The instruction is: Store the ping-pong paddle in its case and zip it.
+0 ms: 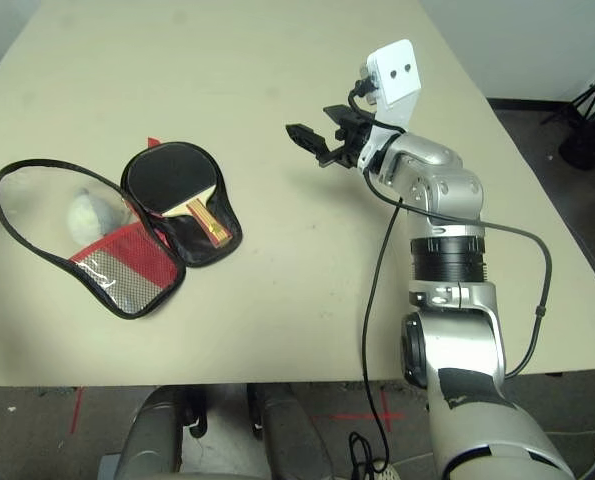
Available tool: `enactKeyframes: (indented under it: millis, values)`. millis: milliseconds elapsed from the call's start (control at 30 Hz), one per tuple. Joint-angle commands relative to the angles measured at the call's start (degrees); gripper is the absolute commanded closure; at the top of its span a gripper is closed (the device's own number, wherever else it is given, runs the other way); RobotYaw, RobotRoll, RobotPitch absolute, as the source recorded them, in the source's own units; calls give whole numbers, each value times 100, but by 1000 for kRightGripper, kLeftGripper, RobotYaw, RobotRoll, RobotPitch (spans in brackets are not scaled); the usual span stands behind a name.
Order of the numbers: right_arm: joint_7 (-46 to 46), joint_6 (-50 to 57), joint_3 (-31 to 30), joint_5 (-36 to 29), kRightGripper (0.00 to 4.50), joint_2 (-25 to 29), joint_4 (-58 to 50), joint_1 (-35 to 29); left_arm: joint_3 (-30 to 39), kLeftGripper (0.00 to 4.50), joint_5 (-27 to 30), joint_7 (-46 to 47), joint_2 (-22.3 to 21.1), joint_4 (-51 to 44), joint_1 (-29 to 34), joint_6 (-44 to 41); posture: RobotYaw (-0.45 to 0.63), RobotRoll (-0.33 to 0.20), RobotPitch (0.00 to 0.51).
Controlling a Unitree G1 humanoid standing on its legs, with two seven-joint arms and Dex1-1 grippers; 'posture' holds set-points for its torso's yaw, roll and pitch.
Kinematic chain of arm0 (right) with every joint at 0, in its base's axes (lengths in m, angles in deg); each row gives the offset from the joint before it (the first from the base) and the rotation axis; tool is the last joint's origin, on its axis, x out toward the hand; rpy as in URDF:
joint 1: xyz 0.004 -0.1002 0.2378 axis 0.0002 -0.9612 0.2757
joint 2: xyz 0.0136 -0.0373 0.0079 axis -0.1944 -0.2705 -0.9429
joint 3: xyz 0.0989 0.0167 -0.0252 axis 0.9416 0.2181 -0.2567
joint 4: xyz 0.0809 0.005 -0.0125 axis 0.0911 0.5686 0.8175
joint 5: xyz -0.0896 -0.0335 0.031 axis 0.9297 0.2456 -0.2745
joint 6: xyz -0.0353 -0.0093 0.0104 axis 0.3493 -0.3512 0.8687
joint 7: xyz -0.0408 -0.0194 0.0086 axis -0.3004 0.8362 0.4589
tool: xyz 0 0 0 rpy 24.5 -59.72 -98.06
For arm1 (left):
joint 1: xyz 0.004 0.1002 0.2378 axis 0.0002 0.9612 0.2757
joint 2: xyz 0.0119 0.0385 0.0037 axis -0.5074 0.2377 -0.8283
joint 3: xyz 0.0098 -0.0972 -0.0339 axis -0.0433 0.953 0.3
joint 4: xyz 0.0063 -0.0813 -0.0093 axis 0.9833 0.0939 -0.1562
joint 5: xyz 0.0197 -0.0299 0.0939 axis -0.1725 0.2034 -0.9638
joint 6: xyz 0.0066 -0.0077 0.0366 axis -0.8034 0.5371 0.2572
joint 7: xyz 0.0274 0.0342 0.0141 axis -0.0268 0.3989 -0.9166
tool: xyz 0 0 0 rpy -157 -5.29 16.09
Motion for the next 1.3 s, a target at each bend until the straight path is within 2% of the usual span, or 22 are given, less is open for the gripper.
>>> enactKeyframes:
  millis: [33, 167, 267, 500, 600, 733, 833, 1000, 1067, 1200, 1300]
  values:
    - [-46, -98, 57, -20, 36, -58, -2, -121, 205, 0, 274, -165, 73, -742, 739, -453, -14, 0, 223]
    - [37, -62, 3, -59, 36, -72, -143, -183, 261, 0, 796, -376, 332, -2300, 1565, -1382, -18, 0, 225]
    - [456, 460, -228, -202, 36, 143, -624, -475, 71, 0, 1564, -608, 507, -3681, 1739, -2771, -29, 0, 229]
    - [776, 1417, -389, -389, 36, 520, -1050, -780, -331, 0, 2415, -739, 678, -4639, 975, -4046, -62, 0, 234]
    - [736, 1860, -347, -469, 36, 644, -1182, -820, -617, 0, 2584, -774, 921, -4562, 320, -4213, -72, 0, 233]
    - [517, 2758, -109, -707, 36, 654, -1051, -616, -802, 0, 2445, -402, 1616, -3976, -650, -4008, -91, 0, 230]
    - [410, 3351, 70, -913, 36, 620, -971, -474, -918, 0, 2254, -267, 1896, -3613, -972, -3708, -106, 0, 226]
    - [-182, 5678, 1468, -1434, 36, 230, -74, 289, -890, 0, 2116, -113, 2226, -3158, -1383, -3333, -124, 0, 215]
    - [-386, 5989, 1822, -1798, 36, 137, 388, 477, -807, 0, 2107, -57, 2271, -3063, -1492, -3265, -122, 0, 212]
    - [-612, 5999, 1545, -2647, 36, 187, 510, 327, -624, 0, 2080, 191, 2402, -2874, -1641, -3088, -114, 0, 209]
    - [-987, 5999, 1478, -3296, 36, 35, 726, 311, -514, 0, 2072, 371, 2474, -2842, -1599, -2999, -112, 0, 205]
